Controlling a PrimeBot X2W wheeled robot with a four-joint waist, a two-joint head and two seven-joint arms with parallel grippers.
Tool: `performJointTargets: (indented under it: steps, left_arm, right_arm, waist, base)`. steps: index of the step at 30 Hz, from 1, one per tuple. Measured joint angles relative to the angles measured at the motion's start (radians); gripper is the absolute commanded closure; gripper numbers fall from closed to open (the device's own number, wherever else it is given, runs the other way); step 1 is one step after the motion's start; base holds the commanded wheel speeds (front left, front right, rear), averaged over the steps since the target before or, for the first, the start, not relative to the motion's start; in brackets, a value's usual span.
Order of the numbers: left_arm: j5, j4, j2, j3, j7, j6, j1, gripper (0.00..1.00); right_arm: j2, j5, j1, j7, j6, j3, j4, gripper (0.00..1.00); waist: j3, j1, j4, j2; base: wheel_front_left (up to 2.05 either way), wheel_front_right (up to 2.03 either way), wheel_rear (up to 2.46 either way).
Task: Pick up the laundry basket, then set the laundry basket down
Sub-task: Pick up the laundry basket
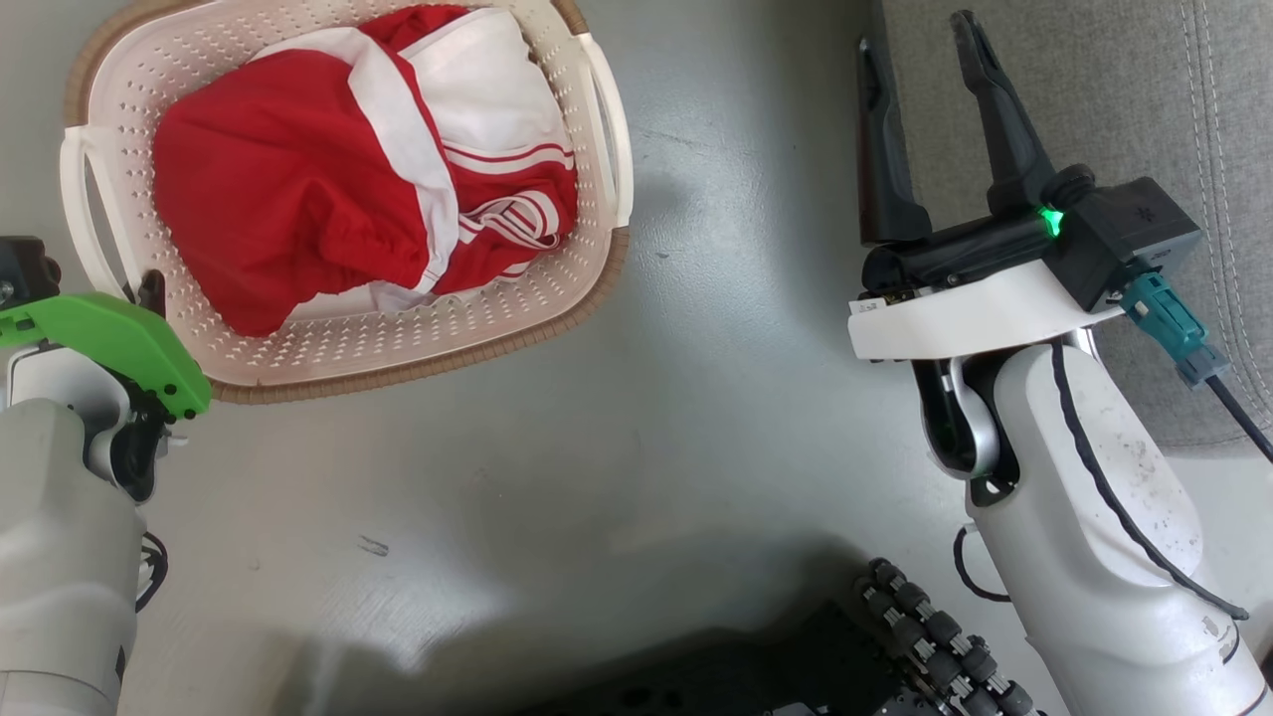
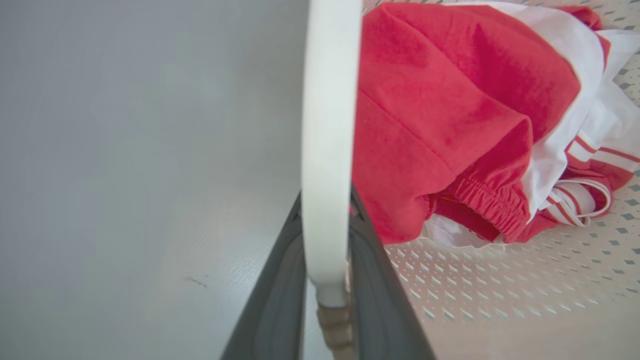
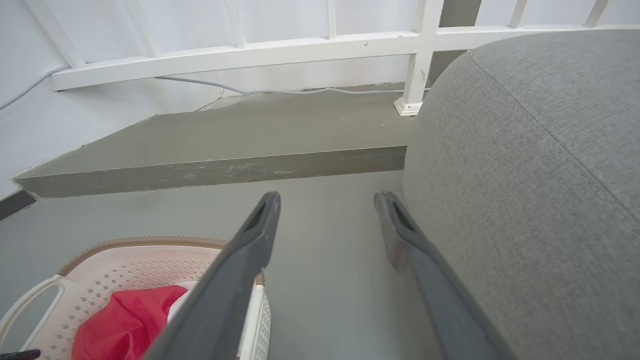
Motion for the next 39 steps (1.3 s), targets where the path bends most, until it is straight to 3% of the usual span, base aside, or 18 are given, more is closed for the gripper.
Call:
performJointTargets:
  steps: [15,16,18,39]
  left_arm:
    - [-0.001,0.057,-0.020,0.001,-0.010,0.000,-0.006,1.00]
    - [-0.001,0.058,-0.020,0.000,-0.010,0.000,-0.007,0.74]
    - [-0.001,0.063,-0.020,0.000,-0.013,0.000,-0.012,0.02]
    - [-0.003,0.083,-0.058,-0.015,-0.082,0.000,-0.038,0.00]
  right_arm:
    - [0.000,0.000,0.000,0.000,0.000,-0.001,0.006,0.00]
    - [0.000,0.001,0.000,0.000,0.000,-0.001,0.006,0.00]
    - [0.000,0.001,0.000,0.000,0.000,-0.001,0.006,0.00]
    - [0.000,0.000,0.001,0.000,0.000,-0.030,0.031,0.00]
  waist:
    - [-0.013,0.0000,0.009,0.0000]
    - [-0.014,0.0000,0.009,0.0000]
    - [-0.015,0.0000,0.009,0.0000]
    - [-0.046,0.0000,0.027,0.0000]
  base:
    - [0.00,0.00,0.00]
    - [0.00,0.00,0.00]
    - [0.00,0.00,0.00]
    - [0.00,0.00,0.00]
